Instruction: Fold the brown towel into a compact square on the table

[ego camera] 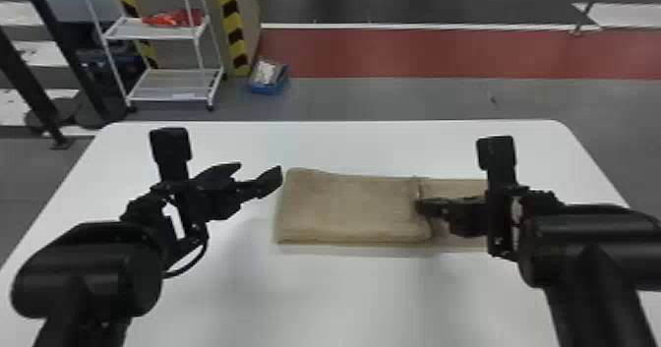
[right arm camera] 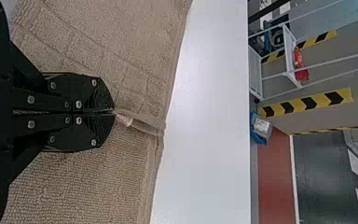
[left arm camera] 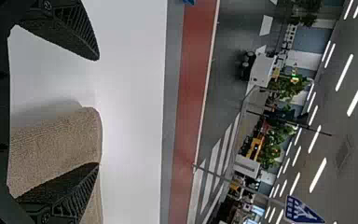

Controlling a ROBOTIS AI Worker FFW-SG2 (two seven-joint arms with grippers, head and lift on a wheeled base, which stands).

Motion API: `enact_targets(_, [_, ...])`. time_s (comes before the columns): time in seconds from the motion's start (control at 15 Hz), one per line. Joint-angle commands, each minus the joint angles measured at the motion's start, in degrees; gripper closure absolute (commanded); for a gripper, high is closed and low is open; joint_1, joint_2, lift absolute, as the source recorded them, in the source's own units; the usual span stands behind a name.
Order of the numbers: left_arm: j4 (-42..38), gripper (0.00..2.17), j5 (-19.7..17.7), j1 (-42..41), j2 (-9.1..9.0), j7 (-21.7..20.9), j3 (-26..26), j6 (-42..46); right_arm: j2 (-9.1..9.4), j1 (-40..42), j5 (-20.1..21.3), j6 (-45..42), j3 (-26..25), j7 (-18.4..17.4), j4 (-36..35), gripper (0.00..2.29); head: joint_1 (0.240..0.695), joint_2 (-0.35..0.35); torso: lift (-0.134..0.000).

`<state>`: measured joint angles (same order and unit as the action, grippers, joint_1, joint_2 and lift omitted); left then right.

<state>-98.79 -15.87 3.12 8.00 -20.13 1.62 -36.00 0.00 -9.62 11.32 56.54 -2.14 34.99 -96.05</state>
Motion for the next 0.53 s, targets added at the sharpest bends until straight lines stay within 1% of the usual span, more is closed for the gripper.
enact_targets(0.0, [-0.08,0.09,-0.04,-0.22,0.00,0.00,0.14,0.00,0.05,0.22,-0.60,0.37,0.03,0.17,-0.98,1.30,0.695,0.015,-0.124])
enact_targets(0.33, [-0.35,0.09,-0.13,-0.40,0.00,-0.26,0.14,-0.18,0.05,1.98,-2.44,2.48,0.12,0.08,-7.31,1.30,0.695,0.021,-0.124])
enact_targets(0.47, [-0.35,0.09,-0.13,-0.31,0.00,-0.17,0.23,-0.18,0.05,3.21,-3.15,4.94,0.03,0.26,-11.62,1.30,0.695,0.024,-0.124])
